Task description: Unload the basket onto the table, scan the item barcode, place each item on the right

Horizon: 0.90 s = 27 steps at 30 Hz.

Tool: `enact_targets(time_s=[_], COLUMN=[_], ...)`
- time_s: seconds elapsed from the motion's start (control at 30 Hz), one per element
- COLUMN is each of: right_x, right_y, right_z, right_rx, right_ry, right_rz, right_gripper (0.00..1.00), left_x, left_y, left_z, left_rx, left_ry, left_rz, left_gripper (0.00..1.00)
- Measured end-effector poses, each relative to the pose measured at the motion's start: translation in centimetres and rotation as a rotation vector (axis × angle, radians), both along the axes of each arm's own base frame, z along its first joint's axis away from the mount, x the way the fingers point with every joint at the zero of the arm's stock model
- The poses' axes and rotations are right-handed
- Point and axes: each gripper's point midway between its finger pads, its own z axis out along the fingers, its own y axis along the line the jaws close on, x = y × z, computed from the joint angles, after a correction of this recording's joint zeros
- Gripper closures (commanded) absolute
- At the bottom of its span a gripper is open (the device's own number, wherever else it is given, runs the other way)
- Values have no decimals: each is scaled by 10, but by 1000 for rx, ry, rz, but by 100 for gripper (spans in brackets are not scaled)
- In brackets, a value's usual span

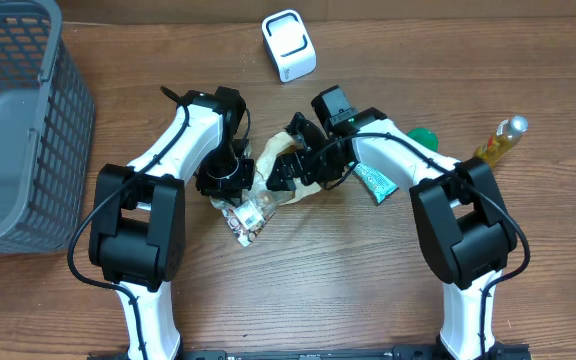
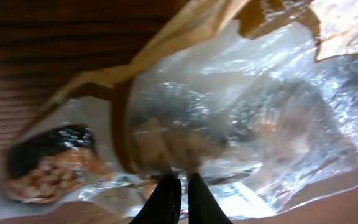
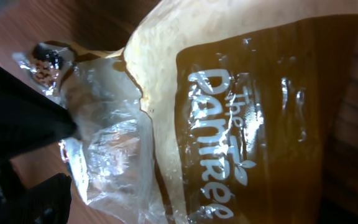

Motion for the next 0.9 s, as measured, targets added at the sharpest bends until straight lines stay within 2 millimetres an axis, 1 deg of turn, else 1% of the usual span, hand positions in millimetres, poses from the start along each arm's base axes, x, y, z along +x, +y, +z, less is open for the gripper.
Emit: enact_targets(time_s=[0.17, 0.33, 0.53, 0.7, 0.8, 0.87, 0.9], right_x=[-1, -5, -5, -4, -8, -12, -15], right_y=[5, 11, 15, 20, 24, 27, 28], right_z=[0, -1, -3, -5, -7, -7, -8], right_rx=[10, 9, 27, 77, 120, 144, 155], right_ry=[24, 44, 56, 60, 75, 95, 106], right_rz=[-40, -51, -78, -117, -119, -116, -113], right_gripper=[8, 9, 14, 25, 36, 41, 41], left_x=[1, 3, 4, 5, 6, 7, 7], left_y=[4, 6, 7, 8, 8, 9, 9], left_z=[-1, -1, -2, -2, -2, -2, -2], left_rx=[24, 36, 39, 46, 48, 51, 52], left_ry=[-8, -16, -20, -24, -29, -33, -33], left_rz=[-6, -8, -9, -11, -11, -12, -12], left_gripper=[92, 93, 93, 94, 95, 95, 95])
